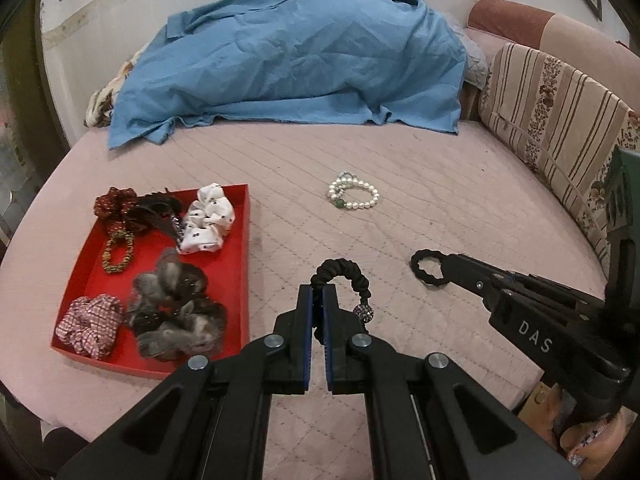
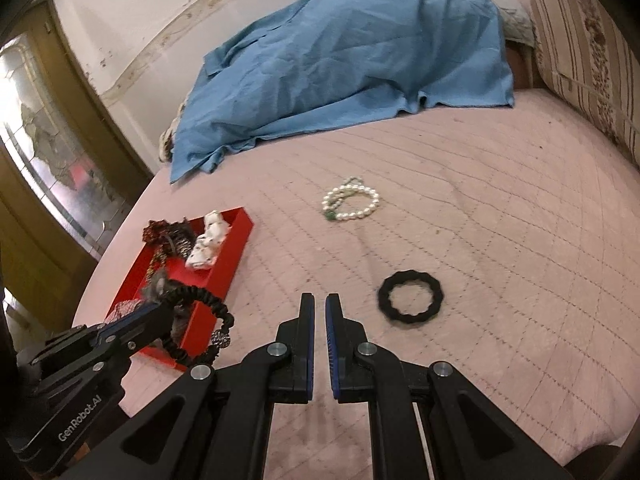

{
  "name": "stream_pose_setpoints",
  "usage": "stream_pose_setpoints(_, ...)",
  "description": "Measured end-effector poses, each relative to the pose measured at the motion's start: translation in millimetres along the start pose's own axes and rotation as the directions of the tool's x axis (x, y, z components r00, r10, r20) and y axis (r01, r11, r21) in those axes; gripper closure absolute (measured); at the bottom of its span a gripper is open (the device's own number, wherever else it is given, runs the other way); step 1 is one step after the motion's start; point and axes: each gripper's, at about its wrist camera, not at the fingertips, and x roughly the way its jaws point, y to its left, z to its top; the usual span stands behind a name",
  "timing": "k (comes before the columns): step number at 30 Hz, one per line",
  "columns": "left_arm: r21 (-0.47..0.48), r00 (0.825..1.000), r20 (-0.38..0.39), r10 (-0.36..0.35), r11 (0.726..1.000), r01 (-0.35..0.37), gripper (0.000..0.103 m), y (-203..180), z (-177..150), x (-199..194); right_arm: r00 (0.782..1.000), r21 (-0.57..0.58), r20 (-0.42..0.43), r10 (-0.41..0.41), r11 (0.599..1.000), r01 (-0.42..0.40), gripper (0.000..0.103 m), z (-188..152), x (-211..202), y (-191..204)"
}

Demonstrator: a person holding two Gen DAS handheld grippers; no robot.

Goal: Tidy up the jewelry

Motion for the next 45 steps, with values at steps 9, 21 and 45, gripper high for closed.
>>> stream_pose_setpoints(9, -0.020, 0.999, 0.026, 0.019, 1.000, -0.019, 0.098, 15.0, -0.9, -11.6, 1.000, -0.041, 0.002, 0.024, 0.999, -0.024, 0.096, -2.6, -9.7, 23.1)
stream_pose_setpoints(21, -0.087, 0.999, 0.022, 0.045, 0.995, -0.043, 0.098, 48.2, -3.7, -13.7, 0.998, -0.090, -0.024, 0.052, 0.994, -0.054, 0.096, -3.0, -5.9, 54.1)
stream_pose_setpoints(45, -0.302, 0.987, 0.013, 0.162, 0.941, -0.150, 0.098, 172.7, -6.3, -21.7, 0.973, -0.170, -0.112, 0.201, 0.961, -0.218, 0.096, 22.9, 35.8, 135.9)
